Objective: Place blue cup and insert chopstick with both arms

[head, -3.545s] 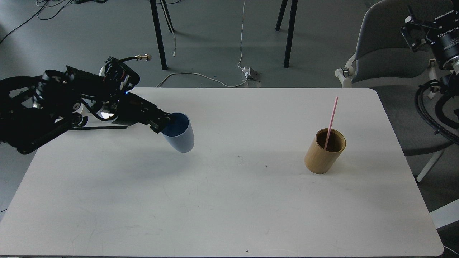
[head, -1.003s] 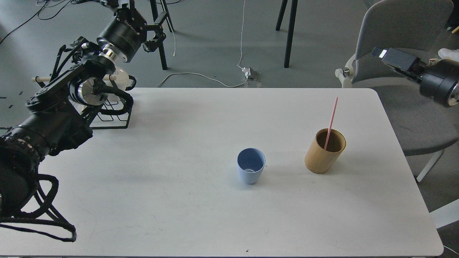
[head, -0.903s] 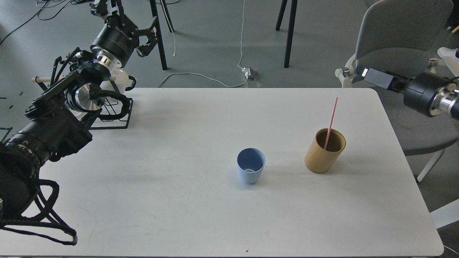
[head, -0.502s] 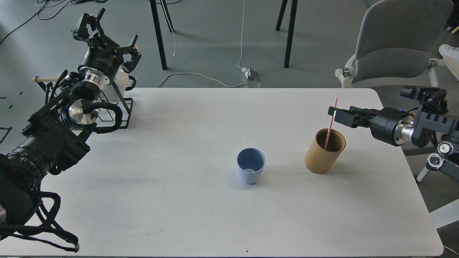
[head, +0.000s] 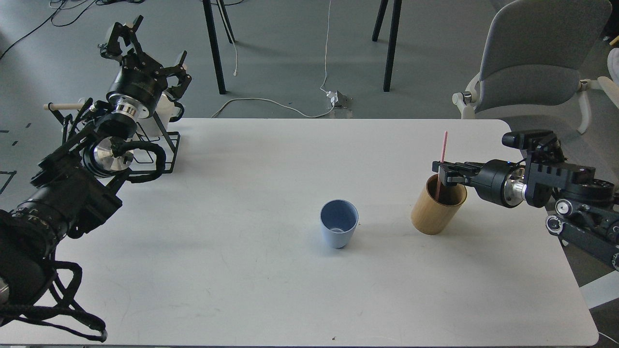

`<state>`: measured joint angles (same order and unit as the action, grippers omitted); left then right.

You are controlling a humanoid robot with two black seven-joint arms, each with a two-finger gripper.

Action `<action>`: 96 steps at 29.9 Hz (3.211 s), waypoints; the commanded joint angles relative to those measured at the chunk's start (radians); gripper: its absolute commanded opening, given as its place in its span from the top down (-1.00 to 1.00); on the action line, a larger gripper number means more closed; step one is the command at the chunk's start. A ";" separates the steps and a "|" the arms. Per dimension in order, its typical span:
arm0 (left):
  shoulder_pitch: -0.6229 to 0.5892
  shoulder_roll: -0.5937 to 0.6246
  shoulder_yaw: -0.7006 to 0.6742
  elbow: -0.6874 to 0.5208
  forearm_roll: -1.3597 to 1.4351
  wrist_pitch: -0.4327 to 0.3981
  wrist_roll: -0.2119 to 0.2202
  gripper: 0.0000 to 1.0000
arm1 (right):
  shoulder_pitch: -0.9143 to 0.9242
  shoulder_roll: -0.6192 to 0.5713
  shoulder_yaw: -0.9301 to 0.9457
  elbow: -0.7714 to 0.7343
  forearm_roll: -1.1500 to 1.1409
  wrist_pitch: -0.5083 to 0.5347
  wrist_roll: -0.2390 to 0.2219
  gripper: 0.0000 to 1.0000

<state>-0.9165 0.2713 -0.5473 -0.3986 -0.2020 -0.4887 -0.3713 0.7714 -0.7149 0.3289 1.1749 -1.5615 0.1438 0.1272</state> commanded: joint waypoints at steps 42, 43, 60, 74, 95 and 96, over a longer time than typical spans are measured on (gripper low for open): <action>-0.033 0.046 0.004 -0.008 0.001 0.000 0.009 -0.99 | 0.318 0.241 -0.205 0.123 0.051 0.059 -0.001 0.96; -0.033 0.045 0.004 -0.008 0.001 0.000 0.009 -0.99 | 0.315 0.242 -0.205 0.121 0.051 0.059 -0.003 0.96; -0.035 0.051 0.004 -0.008 0.001 0.000 0.009 -0.99 | 0.301 0.265 -0.222 0.104 0.055 0.062 -0.003 0.41; -0.033 0.062 0.004 -0.008 0.001 0.000 0.005 -0.99 | 0.298 0.144 0.146 0.104 0.309 0.060 0.006 -0.97; -0.041 0.058 -0.010 -0.002 -0.004 0.000 -0.008 -0.99 | 0.166 0.144 0.415 -0.386 1.613 0.072 0.095 -0.99; -0.041 0.057 -0.010 -0.002 -0.004 0.000 -0.008 -0.99 | 0.166 0.165 0.423 -0.415 1.659 0.088 0.095 -0.99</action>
<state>-0.9545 0.3316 -0.5568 -0.4000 -0.2057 -0.4887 -0.3799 0.9409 -0.5997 0.7386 0.8422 -0.0570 0.2078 0.2224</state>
